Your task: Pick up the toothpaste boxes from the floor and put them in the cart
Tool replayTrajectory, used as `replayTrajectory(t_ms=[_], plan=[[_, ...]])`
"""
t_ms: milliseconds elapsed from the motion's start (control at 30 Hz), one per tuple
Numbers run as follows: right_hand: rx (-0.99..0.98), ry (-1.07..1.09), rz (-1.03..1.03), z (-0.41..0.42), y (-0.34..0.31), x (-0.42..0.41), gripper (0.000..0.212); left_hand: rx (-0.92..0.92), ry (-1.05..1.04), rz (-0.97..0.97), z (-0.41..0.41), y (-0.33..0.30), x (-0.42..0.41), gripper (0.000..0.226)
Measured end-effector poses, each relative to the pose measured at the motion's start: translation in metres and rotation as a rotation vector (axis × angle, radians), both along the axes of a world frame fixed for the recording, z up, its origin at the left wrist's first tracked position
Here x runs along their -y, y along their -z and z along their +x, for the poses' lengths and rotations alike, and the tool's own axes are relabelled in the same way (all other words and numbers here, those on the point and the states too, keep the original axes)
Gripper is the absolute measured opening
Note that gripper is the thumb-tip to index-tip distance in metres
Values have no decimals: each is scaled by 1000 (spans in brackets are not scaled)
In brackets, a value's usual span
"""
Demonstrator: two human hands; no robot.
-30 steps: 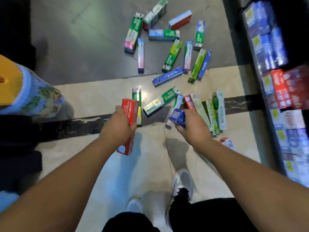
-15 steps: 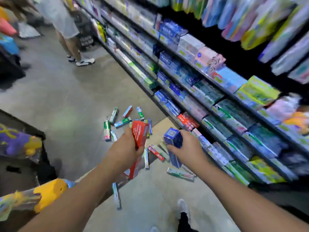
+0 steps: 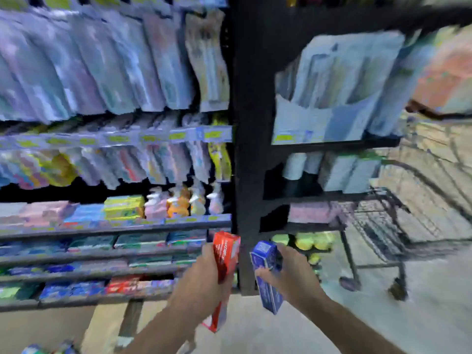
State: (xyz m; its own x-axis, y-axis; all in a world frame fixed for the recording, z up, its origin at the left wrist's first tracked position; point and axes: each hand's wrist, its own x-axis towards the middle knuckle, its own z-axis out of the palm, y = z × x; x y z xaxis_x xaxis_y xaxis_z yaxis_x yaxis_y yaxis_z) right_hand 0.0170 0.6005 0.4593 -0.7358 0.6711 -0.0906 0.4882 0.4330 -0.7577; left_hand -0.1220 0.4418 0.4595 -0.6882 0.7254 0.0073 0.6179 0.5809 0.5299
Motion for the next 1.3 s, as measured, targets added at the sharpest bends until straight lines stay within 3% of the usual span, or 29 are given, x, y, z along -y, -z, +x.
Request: replayTrajectory(t_ms=[133,267,467,967,1200,1300], plan=[[54,303,-43,138,-4,-128,26,-83,204,-42,100,-2,-167,40],[119,503,-13,260,-10,-224,26,-8,463,-81,206,-9,-302,46],[108,657,52,357,-11,-327,32,98,627,-137,300,-14,-447,58],[75,785,-130,356,25,-621,33,241,653,-227,305,34,-769,57],[80,719,-240,325,79,-745,53,387,440,-254,277,90,-876,49],[122,653,-274,310,128,-792,44,535,312,-262,277,140,-906,45]])
